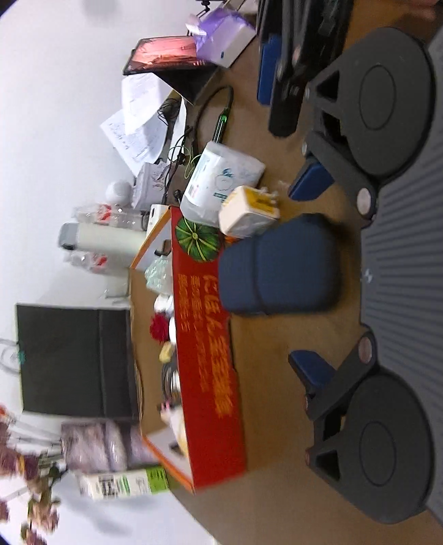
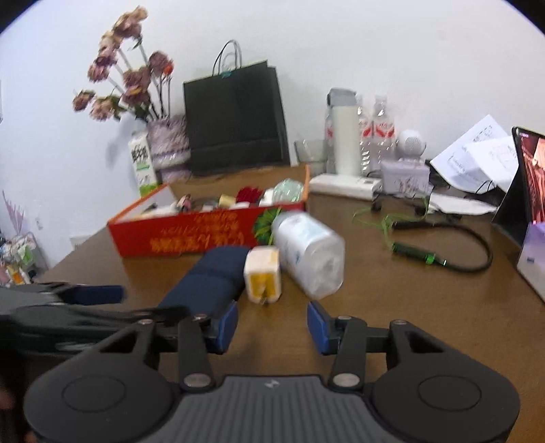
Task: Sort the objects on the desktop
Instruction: 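Grasp yellow-white plug charger with right tool while left tool grasps navy pouch, then carry charger and pouch into the cardboard box and open both tools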
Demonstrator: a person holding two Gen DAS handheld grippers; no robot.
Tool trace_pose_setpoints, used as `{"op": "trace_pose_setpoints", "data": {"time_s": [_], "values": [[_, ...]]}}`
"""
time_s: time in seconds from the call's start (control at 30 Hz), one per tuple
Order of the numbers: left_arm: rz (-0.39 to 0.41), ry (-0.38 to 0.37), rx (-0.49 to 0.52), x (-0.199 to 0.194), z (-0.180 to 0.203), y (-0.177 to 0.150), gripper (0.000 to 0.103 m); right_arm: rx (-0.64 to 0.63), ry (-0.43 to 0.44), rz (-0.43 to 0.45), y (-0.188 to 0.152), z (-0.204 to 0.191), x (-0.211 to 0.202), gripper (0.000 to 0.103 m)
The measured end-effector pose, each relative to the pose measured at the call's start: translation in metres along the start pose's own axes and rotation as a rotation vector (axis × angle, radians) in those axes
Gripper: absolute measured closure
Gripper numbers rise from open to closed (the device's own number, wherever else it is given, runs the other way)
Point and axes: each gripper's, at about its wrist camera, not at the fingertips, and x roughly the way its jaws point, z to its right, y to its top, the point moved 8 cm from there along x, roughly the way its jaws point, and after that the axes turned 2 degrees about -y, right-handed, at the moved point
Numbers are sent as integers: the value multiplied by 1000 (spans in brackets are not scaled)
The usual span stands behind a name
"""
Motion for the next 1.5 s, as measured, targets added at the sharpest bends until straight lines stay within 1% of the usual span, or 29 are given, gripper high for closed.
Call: {"op": "trace_pose_setpoints", "data": {"time_s": [0.07, 0.1, 0.13, 0.17, 0.2, 0.23, 0.3, 0.33, 0.43, 0.53, 0.57, 0.63, 0.67, 0.7, 0.73, 0.77, 0.8, 0.83, 0.87, 0.9, 0.93, 1.0, 1.1, 1.17, 1.23, 1.3, 1.4, 1.5], "values": [[-19, -41, -4, 25, 5, 6, 11, 4, 6, -3, 6, 5, 6, 59], [-25, -46, -6, 35, 4, 6, 13, 6, 8, -9, 8, 6, 10, 59], [-28, -29, -4, 42, 3, 6, 16, 9, 12, -15, 9, 8, 14, 59], [-36, -16, 10, 46, 3, 4, 27, 12, 16, -21, 11, 8, 19, 58], [-36, -11, 24, 45, 2, 2, 30, 17, 24, -25, 11, 8, 24, 58], [-35, -21, 17, 41, 0, 1, 32, 25, 36, -30, 12, 7, 30, 58], [-45, -24, -24, 27, -10, -5, 35, 32, 61, -46, 15, 2, 44, 58], [-46, -13, -38, 17, -16, -9, 35, 29, 66, -53, 16, -2, 52, 58], [-48, 52, -54, -12, -33, -26, 35, 9, 57, -77, 19, -15, 77, 56], [-60, 78, -45, -34, -41, -39, 35, -80, -75, -97, 19, -28, 103, 57], [-67, 75, -39, -38, -43, -42, 33, -105, -99, -104, 18, -33, 111, 60], [-71, 65, -14, -41, -44, -44, 30, -87, -97, -119, 16, -36, 120, 72], [-70, 64, -11, -39, -46, -43, 26, -80, -86, -118, 16, -37, 121, 73], [-57, 73, -20, -37, -48, -41, 20, -82, -71, -120, 15, -39, 119, 73], [-40, 76, -30, -34, -50, -37, 19, -89, -67, -122, 12, -41, 116, 73], [-26, 62, -30, -28, -49, -33, 19, -91, -64, -122, 9, -41, 110, 73], [-24, 43, -17, -22, -47, -27, 18, -91, -56, -121, 4, -40, 103, 73], [-31, 49, -3, -14, -46, -23, 18, -85, -47, -119, 0, -38, 94, 73], [-36, 56, 11, -7, -44, -19, 19, -70, -42, -119, -5, -33, 84, 73], [-46, 65, 25, 0, -44, -16, 29, -54, -40, -120, -10, -28, 72, 73], [-58, 78, 35, 4, -44, -15, 30, -44, -38, -119, -17, -24, 60, 72], [-51, 76, 29, 3, -43, -16, 32, -41, -41, -114, -31, -19, 36, 72], [-39, 64, 24, -6, -41, -24, 35, -52, -36, -110, -48, -22, 6, 72], [-37, 62, 14, -18, -39, -30, 37, -60, -24, -105, -55, -26, -4, 73], [-46, 61, -6, -32, -37, -37, 38, -56, -13, -103, -56, -29, -8, 73], [-51, 56, -40, -47, -38, -41, 39, -36, 18, -108, -55, -33, -8, 73], [-31, 67, -78, -71, -44, -42, 40, -41, 63, -91, -51, -46, -13, 73], [2, 83, -107, -90, -50, -37, 40, -61, 102, -70, -50, -62, -21, 73]]}}
